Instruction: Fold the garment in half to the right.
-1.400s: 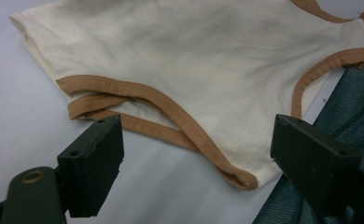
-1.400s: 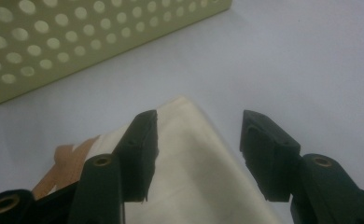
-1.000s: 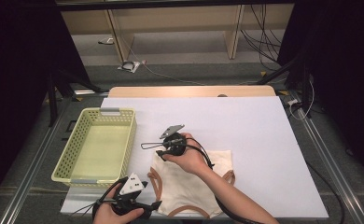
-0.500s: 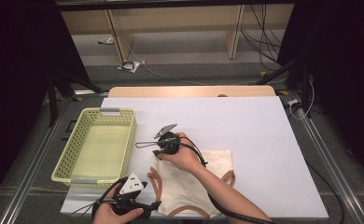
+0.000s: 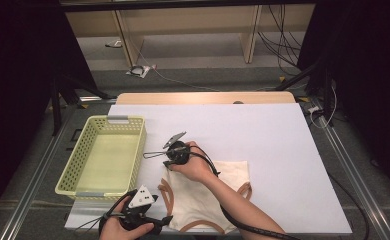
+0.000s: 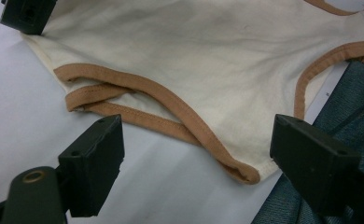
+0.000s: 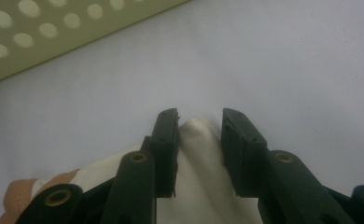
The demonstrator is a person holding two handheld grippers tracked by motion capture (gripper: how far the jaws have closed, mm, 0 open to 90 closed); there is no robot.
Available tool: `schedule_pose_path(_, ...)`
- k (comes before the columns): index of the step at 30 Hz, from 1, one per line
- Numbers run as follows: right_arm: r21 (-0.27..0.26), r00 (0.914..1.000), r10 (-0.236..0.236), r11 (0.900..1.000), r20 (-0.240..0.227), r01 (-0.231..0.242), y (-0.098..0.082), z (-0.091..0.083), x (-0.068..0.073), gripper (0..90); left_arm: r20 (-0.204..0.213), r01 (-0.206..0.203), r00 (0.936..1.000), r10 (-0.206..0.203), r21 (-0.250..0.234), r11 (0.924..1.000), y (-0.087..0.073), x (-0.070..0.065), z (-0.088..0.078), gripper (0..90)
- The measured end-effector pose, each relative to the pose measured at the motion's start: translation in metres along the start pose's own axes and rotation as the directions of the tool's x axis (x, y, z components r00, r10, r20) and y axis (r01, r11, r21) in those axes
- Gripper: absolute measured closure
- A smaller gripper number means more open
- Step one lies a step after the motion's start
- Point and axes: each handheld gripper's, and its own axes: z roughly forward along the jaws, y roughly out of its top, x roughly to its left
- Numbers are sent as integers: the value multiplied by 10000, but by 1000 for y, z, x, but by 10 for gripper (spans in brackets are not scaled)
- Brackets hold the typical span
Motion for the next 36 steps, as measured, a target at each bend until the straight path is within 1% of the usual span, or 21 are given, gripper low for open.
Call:
schedule_pose_path(2, 111, 10000, -83, 9999, -32, 83, 2, 0, -1, 719, -4, -6, 10000, 6, 6, 10000, 0, 0, 0, 178)
schedule_pose_path(4, 195, 10000, 9, 9998, -61, -7, 3, 0, -1, 760, -4, -3, 10000, 3, 15, 10000, 0, 0, 0, 178)
schedule_pose_path(8, 286, 9999, -156, 9995, -65, 158, 4, 1, 3, 849, 56, -31, 10000, 30, 119, 9999, 0, -1, 2, 178)
schedule_pose_path(9, 306, 9997, -223, 9993, -32, 224, 4, 1, 5, 860, 71, -30, 10000, 29, 139, 9999, 0, -2, 3, 178)
schedule_pose_path(10, 310, 9995, -302, 9991, -7, 302, 4, 1, 6, 866, 90, -40, 10000, 38, 172, 9998, 0, -2, 3, 178)
schedule_pose_path(12, 349, 9995, -298, 9990, 47, 296, 5, 1, 7, 871, 150, -84, 9999, 81, 209, 9997, 0, -3, 4, 178)
schedule_pose_path(15, 405, 9996, -262, 9988, 42, 260, 5, 1, 7, 872, 280, -288, 9992, 278, 348, 9990, -1, -6, 7, 186)
schedule_pose_path(17, 467, 9996, -290, 9985, 58, 287, 6, 1, 7, 872, 419, -393, 9984, 371, 526, 9978, -1, -9, 9, 195)
schedule_pose_path(21, 439, 9996, -280, 9986, 21, 278, 6, 1, 6, 872, 788, -608, 9954, 552, 712, 9956, -2, -15, 14, 213)
schedule_pose_path(25, 410, 9998, -201, 9990, 25, 200, 6, 1, 6, 872, 917, -945, 9920, 866, 863, 9918, -1, -22, 21, 242)
schedule_pose_path(27, 417, 9998, -207, 9989, 45, 205, 6, 1, 7, 872, 831, -1180, 9905, 1096, 1047, 9875, -1, -25, 24, 244)
schedule_pose_path(29, 418, 9998, -204, 9989, 51, 201, 6, 1, 7, 872, 664, -1430, 9884, 1364, 1086, 9837, -1, -27, 26, 246)
schedule_pose_path(31, 422, 9998, -202, 9989, 51, 199, 6, 1, 7, 872, 550, -1438, 9888, 1384, 1122, 9832, 0, -28, 26, 255)
schedule_pose_path(36, 458, 9996, -282, 9986, 85, 278, 6, 1, 7, 872, 420, -1472, 9888, 1431, 1212, 9816, 1, -27, 26, 290)
